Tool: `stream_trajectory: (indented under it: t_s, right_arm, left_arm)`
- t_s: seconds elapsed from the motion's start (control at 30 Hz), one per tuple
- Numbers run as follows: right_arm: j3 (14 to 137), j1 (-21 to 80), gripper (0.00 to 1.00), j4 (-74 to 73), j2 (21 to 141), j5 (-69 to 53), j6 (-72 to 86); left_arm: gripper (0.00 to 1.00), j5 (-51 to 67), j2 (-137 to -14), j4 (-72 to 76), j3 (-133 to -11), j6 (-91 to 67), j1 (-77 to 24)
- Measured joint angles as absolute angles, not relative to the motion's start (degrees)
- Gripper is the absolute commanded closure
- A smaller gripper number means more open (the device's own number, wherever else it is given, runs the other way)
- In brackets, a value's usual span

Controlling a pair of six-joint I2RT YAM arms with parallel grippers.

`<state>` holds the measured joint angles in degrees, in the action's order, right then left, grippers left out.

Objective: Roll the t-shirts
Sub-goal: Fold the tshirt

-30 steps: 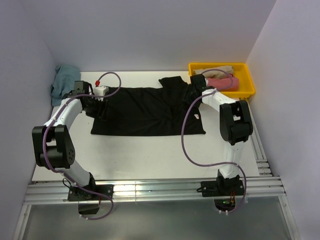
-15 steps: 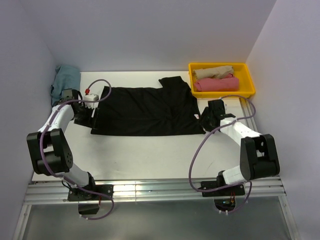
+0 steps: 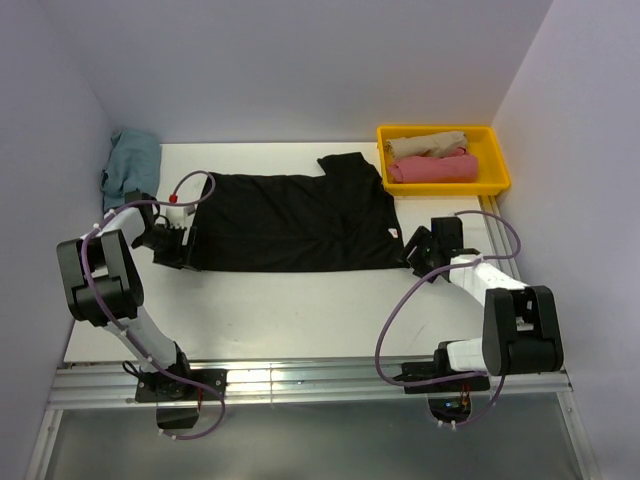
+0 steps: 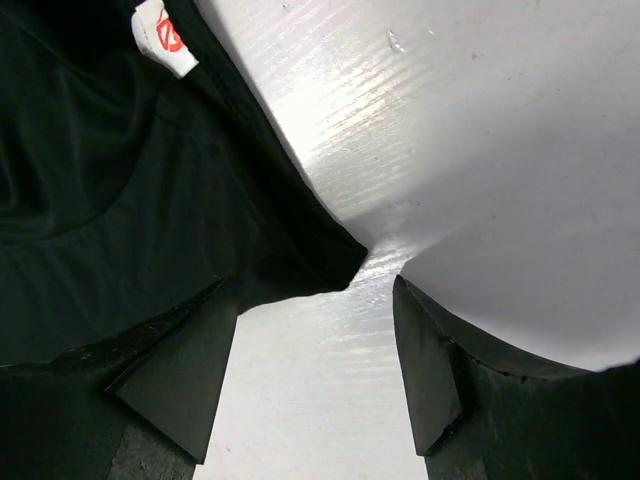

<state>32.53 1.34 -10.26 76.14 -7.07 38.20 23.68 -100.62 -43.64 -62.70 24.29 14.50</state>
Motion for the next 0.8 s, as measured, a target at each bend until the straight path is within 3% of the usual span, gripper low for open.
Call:
stream_trajectory:
  t_s: [0.17,0.3,0.57,0.63,0.7,0.8]
  right_arm:
    - [32.6,1.1,0.32,-8.2,77.3,-8.9,38.8]
    - [32.6,1.0,0.41,-6.9,78.4,-9.4,39.2]
    - [33.2,1.0,0.6,-6.5,80.2,-9.5,39.5]
    - [33.4,0.9,0.69,-6.5,80.6,-9.5,39.4]
    - [33.4,0.9,0.87,-6.5,81.1,-9.5,39.3]
    - [33.6,0.9,1.0,-6.7,81.7,-9.5,39.5]
  left_arm:
    - [0.32,24.9,-100.9,-42.9,-62.7,23.2,14.6]
    - [0.4,25.3,-101.2,-42.1,-62.7,22.6,14.6]
    - [0.69,25.5,-101.2,-40.0,-61.7,21.3,14.5]
    - [0.79,25.4,-101.2,-39.9,-61.2,21.2,14.5]
    - [0.88,25.3,-101.2,-39.8,-61.0,21.1,14.4]
    - [0.99,25.1,-101.2,-39.7,-60.7,21.1,14.1]
